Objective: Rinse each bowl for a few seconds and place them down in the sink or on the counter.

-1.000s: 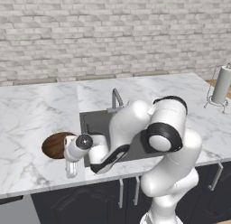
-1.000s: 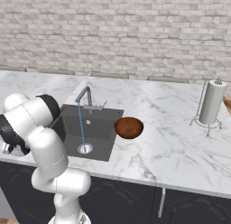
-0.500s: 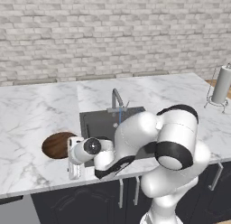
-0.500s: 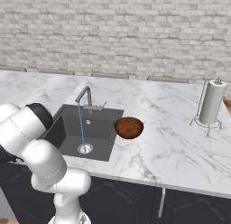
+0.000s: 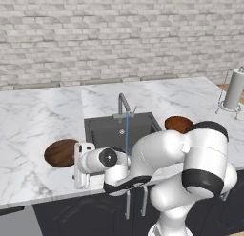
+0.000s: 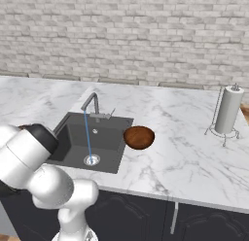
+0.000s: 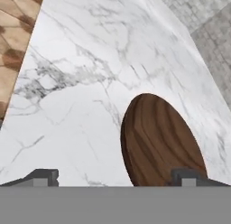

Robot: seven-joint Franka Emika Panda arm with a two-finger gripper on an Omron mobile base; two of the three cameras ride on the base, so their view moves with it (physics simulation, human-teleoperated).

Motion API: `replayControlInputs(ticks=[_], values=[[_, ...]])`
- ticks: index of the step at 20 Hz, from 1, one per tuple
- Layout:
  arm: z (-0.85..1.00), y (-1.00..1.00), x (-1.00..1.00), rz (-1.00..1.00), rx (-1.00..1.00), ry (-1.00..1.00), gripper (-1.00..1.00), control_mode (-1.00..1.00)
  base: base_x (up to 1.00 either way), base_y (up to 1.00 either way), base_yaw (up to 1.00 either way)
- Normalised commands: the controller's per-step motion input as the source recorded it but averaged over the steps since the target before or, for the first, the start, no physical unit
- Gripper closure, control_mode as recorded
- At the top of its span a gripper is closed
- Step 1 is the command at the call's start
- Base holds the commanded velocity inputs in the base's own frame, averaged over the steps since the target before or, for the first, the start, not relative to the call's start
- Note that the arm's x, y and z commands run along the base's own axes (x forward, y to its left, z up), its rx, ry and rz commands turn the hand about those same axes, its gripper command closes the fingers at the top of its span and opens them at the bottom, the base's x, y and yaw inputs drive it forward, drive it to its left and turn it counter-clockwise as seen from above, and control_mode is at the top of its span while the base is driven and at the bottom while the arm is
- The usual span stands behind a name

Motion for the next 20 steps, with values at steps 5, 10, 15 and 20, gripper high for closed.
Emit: replayControlInputs(ticks=[5,10,15,20], values=[[0.85,0.18,-0.08,0.00,0.00,0.00,-1.00,-1.00,0.00,0.00,0.00],[0.91,0.07,-0.09,0.00,0.00,0.00,-1.00,-1.00,0.00,0.00,0.00],[0.92,0.00,-0.24,-0.03,0.01,0.00,-1.00,-1.00,0.00,0.00,0.00],[0.91,-0.11,-0.55,-0.04,0.02,0.00,-1.00,-1.00,0.00,0.00,0.00]])
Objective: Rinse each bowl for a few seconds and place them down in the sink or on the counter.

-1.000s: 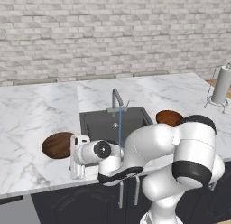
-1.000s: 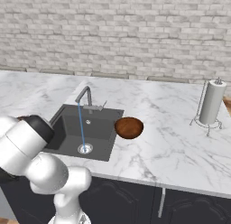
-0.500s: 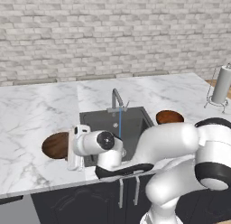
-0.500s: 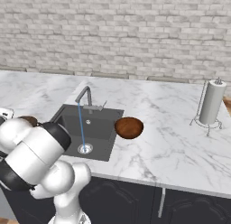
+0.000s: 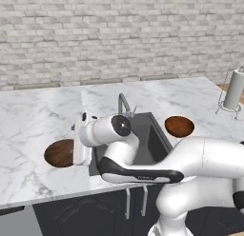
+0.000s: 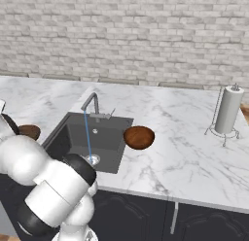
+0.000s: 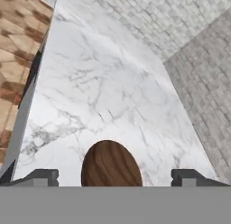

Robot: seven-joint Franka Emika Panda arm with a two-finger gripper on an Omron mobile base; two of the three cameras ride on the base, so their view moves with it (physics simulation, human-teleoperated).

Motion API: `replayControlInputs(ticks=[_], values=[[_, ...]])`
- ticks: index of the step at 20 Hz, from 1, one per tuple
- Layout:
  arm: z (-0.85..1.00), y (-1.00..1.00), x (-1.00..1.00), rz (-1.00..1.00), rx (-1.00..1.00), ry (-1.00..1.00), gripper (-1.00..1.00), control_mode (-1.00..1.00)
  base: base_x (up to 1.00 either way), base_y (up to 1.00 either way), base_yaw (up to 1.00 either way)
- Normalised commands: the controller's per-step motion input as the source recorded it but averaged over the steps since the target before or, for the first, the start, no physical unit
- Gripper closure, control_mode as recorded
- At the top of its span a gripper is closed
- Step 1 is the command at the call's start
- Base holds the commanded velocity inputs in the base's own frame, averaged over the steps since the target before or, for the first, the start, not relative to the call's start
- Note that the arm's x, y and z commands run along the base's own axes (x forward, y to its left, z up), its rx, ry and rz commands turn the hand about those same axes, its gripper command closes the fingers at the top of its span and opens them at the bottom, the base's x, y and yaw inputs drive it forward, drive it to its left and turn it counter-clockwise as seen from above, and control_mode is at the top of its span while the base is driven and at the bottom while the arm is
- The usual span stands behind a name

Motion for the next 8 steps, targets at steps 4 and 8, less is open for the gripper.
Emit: replayControlInputs(ticks=[4,8], values=[[0.74,-0.24,-0.73,-0.04,0.02,0.00,-1.00,-1.00,0.00,0.00,0.00],[0.53,-0.41,-0.91,-0.03,0.03,0.00,-1.00,-1.00,0.00,0.00,0.00]])
